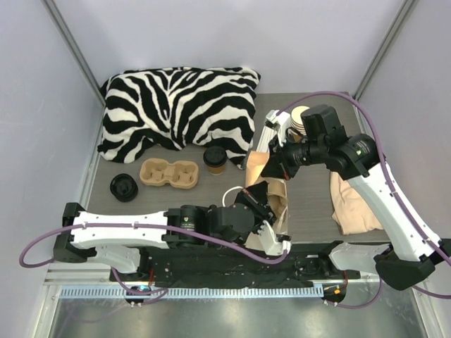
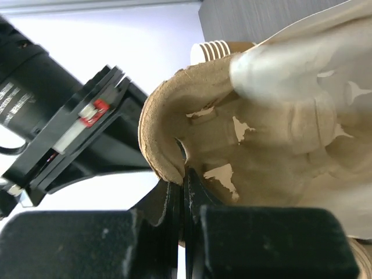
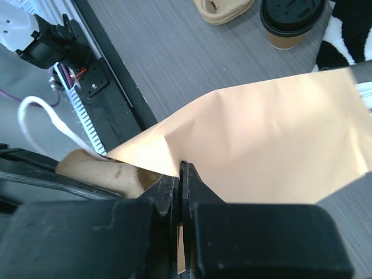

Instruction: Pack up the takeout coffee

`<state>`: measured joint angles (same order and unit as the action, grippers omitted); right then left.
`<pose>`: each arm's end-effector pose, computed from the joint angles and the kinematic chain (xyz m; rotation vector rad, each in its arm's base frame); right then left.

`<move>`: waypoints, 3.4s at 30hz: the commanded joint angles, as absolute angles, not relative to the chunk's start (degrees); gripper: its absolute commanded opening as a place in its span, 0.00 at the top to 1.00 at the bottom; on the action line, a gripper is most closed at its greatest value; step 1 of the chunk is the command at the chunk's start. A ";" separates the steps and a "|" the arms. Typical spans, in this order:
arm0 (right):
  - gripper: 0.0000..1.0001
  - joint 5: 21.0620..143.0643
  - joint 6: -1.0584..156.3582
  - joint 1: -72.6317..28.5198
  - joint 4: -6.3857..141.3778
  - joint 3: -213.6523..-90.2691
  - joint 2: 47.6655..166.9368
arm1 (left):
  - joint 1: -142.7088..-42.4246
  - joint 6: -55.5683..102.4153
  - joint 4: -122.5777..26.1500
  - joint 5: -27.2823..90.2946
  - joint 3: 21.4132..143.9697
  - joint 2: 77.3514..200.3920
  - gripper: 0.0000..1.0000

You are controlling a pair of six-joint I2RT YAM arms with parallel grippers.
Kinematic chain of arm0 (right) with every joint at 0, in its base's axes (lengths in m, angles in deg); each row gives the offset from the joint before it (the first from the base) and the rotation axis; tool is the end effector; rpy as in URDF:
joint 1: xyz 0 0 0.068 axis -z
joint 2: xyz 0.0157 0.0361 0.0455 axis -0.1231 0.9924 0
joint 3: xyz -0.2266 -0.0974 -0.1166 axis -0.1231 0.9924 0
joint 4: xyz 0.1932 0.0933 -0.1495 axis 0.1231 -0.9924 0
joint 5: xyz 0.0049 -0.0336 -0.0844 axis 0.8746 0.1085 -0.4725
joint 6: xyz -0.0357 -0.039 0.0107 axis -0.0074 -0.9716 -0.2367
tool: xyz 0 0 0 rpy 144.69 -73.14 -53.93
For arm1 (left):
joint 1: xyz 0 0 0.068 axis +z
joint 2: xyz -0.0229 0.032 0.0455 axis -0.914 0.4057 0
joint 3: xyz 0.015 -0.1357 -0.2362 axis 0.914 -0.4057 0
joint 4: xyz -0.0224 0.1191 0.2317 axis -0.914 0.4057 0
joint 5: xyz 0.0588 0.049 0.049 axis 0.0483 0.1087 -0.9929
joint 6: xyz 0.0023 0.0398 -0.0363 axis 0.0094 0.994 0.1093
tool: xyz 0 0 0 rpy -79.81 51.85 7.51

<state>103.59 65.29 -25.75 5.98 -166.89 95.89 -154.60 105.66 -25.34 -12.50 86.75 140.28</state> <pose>0.1712 0.1311 0.4353 -1.0123 2.0836 0.8276 0.0286 -0.3006 0.3906 1.7416 0.7327 0.3921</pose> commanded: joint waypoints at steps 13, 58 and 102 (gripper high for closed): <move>0.99 118.81 75.40 -25.45 7.35 -167.82 94.87 | -154.92 111.20 -19.58 -9.90 89.35 134.66 1.00; 0.99 116.17 66.63 -28.26 12.11 -162.55 90.91 | -154.13 97.68 -0.06 -1.72 86.99 137.29 1.00; 0.99 118.37 57.48 -32.30 10.79 -157.36 92.49 | -143.50 93.89 -9.81 8.83 80.48 143.97 0.79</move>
